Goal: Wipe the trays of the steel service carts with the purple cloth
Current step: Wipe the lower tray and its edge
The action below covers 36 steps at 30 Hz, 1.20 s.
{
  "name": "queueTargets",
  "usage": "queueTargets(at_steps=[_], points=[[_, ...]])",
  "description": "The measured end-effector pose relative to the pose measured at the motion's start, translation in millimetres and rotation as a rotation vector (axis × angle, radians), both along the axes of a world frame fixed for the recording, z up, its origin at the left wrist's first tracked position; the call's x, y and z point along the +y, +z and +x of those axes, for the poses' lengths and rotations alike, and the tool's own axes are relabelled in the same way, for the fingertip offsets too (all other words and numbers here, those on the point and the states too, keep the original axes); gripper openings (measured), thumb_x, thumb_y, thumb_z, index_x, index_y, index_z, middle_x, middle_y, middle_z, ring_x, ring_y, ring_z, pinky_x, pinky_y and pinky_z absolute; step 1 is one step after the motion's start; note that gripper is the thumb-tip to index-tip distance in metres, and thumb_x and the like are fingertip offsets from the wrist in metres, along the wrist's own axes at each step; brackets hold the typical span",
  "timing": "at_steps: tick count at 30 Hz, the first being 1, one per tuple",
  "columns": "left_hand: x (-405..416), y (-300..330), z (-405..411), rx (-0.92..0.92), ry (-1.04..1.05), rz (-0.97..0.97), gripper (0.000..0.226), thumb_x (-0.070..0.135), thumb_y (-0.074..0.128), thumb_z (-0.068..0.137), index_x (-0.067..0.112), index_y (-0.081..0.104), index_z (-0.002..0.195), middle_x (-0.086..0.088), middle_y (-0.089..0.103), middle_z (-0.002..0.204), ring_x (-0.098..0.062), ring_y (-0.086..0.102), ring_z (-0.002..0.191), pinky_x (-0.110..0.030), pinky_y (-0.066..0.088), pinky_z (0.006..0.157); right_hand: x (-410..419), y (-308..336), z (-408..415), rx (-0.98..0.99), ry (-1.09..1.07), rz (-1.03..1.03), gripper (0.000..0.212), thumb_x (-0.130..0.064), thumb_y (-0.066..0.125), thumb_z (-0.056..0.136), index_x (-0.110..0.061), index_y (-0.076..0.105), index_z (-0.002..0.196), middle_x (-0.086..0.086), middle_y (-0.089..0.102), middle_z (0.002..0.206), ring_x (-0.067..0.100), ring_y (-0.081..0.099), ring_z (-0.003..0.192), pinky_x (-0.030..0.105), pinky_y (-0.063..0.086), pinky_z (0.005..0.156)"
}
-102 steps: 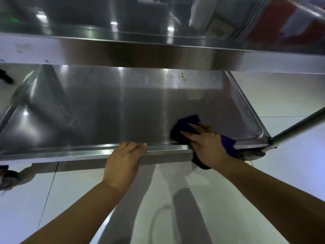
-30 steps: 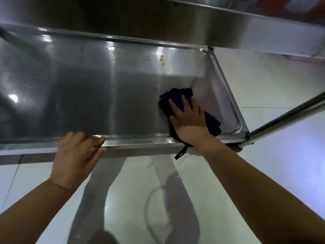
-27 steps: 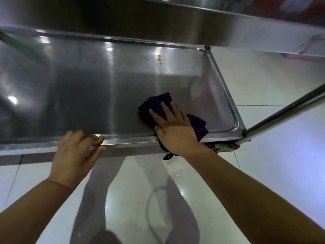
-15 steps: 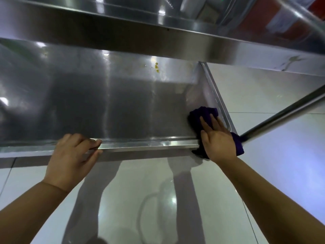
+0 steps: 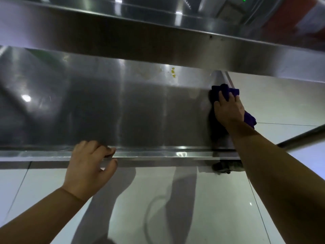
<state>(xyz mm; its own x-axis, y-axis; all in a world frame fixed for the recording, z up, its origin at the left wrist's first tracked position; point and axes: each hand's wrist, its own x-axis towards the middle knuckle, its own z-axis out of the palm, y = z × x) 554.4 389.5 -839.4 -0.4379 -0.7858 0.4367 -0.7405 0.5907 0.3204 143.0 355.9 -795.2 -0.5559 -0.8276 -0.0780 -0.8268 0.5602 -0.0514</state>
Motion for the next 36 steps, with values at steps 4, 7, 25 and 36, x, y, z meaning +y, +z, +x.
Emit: queueTargets(at_steps=[4, 7, 25, 36], points=[[-3, -5, 0, 0.010, -0.023, -0.020, 0.034, 0.034, 0.052, 0.077, 0.006, 0.071, 0.076, -0.008, 0.056, 0.069, -0.021, 0.040, 0.072, -0.032, 0.026, 0.064, -28, 1, 20, -0.030, -0.062, 0.013, 0.053, -0.036, 0.021, 0.104, -0.025, 0.011, 0.155, 0.012, 0.008, 0.161, 0.037, 0.002, 0.147, 0.050, 0.007, 0.117], [-4, -5, 1, 0.019, -0.034, -0.028, 0.030, 0.032, 0.053, 0.078, 0.007, 0.070, 0.076, -0.008, 0.053, 0.069, -0.022, 0.040, 0.071, -0.031, 0.025, 0.064, -44, -4, 51, -0.034, 0.028, -0.020, 0.054, -0.036, 0.022, 0.104, -0.024, 0.012, 0.155, 0.013, 0.007, 0.161, 0.038, 0.001, 0.147, 0.049, 0.006, 0.117], [-29, 17, 131, -0.091, -0.139, -0.055, 0.031, 0.020, 0.050, 0.088, 0.013, 0.070, 0.110, -0.007, 0.065, 0.099, -0.029, 0.054, 0.086, -0.036, 0.036, 0.073, -127, -9, 270, -0.043, 0.406, 0.013, 0.054, -0.040, 0.019, 0.103, -0.030, 0.005, 0.154, 0.008, 0.001, 0.162, 0.032, -0.004, 0.148, 0.048, 0.005, 0.118], [-38, -2, 263, -0.052, 0.123, -0.081, 0.024, 0.015, 0.058, 0.082, 0.011, 0.070, 0.103, -0.007, 0.064, 0.093, -0.026, 0.048, 0.086, -0.035, 0.033, 0.072, -177, -8, 420, -0.055, 0.623, 0.031, 0.054, -0.040, 0.019, 0.103, -0.030, 0.006, 0.155, 0.008, 0.001, 0.162, 0.033, -0.004, 0.148, 0.048, 0.005, 0.119]])
